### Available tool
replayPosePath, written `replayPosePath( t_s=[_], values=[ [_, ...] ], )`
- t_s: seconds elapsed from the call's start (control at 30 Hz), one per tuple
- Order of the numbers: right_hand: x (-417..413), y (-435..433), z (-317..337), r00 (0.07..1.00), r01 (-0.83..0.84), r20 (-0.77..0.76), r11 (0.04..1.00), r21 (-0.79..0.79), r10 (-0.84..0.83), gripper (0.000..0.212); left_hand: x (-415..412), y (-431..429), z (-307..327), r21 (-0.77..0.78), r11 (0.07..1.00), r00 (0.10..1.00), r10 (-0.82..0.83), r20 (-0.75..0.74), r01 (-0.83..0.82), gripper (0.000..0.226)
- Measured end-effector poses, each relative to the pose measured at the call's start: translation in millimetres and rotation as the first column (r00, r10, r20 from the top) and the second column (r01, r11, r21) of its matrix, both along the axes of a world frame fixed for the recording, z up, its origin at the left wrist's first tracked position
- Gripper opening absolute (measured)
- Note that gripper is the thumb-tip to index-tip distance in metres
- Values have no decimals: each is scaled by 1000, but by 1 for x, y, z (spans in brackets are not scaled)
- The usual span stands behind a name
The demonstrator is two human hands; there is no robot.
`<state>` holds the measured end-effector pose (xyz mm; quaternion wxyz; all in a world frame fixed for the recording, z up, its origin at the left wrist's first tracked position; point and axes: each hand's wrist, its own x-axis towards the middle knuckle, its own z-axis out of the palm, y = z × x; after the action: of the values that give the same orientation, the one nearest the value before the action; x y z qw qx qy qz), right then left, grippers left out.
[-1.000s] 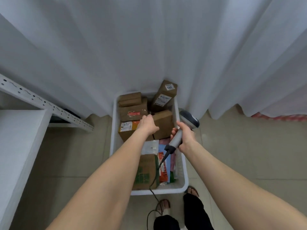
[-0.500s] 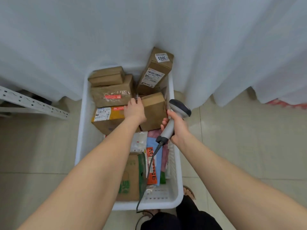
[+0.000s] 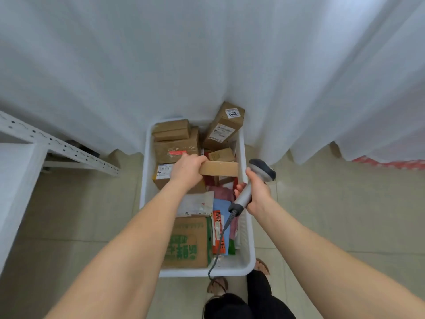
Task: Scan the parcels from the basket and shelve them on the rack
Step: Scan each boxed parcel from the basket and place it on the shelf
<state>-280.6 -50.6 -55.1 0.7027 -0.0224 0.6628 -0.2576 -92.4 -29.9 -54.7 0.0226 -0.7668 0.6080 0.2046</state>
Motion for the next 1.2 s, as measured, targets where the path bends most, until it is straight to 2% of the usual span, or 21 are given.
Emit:
replayPosePath(
  t_s=[0.2, 0.33, 0.47, 0.53, 0.6, 0.67, 0.7, 0.73, 0.77, 0.8, 0.87, 0.9, 1.0, 1.03, 1.1, 1.2],
  values=[
    [14, 12, 121, 997, -13, 69, 1000, -16, 14, 55, 30, 31, 134, -180, 972, 989, -148, 20, 149, 53],
    [34, 23, 198, 997, -15, 71, 996, -93, 22, 64, 41, 45, 219, -295, 931, 976, -215, 29, 214, 53],
    [49, 36, 258, 997, -53, 41, 980, -191, 62, 62, 45, 62, 287, -370, 893, 965, -256, 51, 256, 53],
    [53, 42, 283, 996, -67, 35, 971, -231, 77, 59, 49, 72, 309, -357, 904, 971, -227, 68, 236, 58],
    [55, 47, 304, 996, -70, 29, 961, -269, 81, 56, 53, 82, 329, -245, 955, 986, -164, 41, 169, 70],
    [55, 54, 322, 995, -82, 29, 946, -313, 96, 57, 54, 91, 349, -188, 979, 987, 52, -151, -80, 74],
    [54, 58, 330, 994, -90, 33, 937, -338, 108, 58, 53, 96, 360, -182, 944, 923, 206, -324, -275, 66],
    [52, 63, 337, 992, -99, 40, 926, -364, 122, 60, 51, 100, 370, -143, 870, 791, 346, -504, -471, 55],
    [49, 68, 343, 990, -110, 44, 915, -389, 137, 61, 47, 105, 380, -53, 784, 620, 446, -646, -619, 42],
    [46, 74, 350, 987, -125, 42, 902, -412, 156, 60, 43, 111, 389, 52, 714, 465, 508, -725, -698, 29],
    [37, 89, 362, 975, -181, 28, 866, -466, 218, 56, 31, 126, 404, 185, 661, 293, 543, -787, -728, 20],
    [32, 97, 368, 967, -209, 25, 844, -494, 254, 53, 25, 134, 410, 219, 647, 248, 550, -798, -730, 25],
    [16, 122, 385, 944, -274, 6, 794, -542, 330, 51, 7, 158, 419, 220, 629, 241, 563, -790, -746, 49],
    [10, 129, 390, 939, -289, -2, 781, -554, 345, 49, 0, 166, 421, 217, 618, 214, 546, -810, -756, 54],
    [-3, 142, 400, 931, -309, -28, 746, -591, 363, 41, -12, 182, 424, 193, 587, 152, 487, -860, -786, 61],
    [-23, 157, 415, 922, -322, -47, 696, -641, 384, 32, -28, 205, 428, 141, 539, 154, 465, -872, -830, 66]
  ],
)
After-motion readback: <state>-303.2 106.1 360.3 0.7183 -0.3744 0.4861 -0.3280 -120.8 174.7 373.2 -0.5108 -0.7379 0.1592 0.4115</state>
